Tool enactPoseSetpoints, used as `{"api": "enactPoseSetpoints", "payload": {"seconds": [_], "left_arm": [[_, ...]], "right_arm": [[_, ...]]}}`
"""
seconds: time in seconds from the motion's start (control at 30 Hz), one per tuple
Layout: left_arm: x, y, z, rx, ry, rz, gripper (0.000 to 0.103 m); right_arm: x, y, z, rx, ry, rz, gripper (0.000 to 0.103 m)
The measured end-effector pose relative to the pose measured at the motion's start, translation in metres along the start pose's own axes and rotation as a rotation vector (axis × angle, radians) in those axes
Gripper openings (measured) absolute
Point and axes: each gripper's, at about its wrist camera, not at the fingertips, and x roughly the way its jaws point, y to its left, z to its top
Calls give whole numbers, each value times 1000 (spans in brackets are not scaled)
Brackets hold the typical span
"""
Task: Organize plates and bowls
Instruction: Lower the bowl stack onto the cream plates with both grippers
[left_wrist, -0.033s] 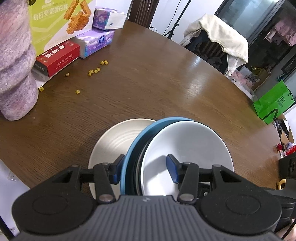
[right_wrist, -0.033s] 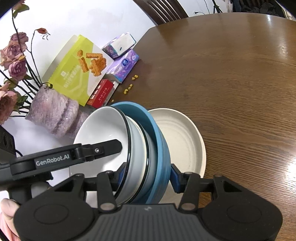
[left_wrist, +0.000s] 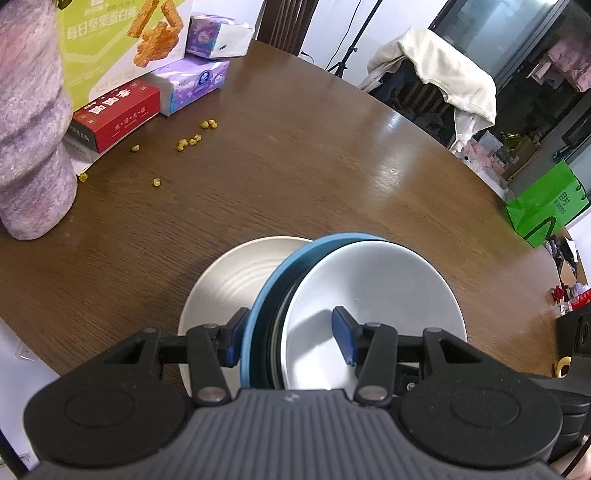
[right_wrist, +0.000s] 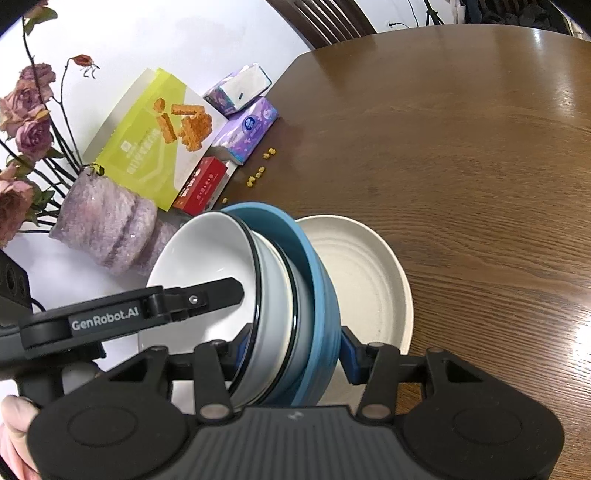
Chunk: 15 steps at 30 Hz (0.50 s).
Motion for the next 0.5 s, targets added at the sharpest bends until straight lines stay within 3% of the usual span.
{"api": "enactPoseSetpoints", "payload": {"seconds": [0.5], "left_arm": [[22, 17, 5, 8, 36, -8, 48]], "right_arm": [[27, -4, 4, 29, 15, -14, 46]]}}
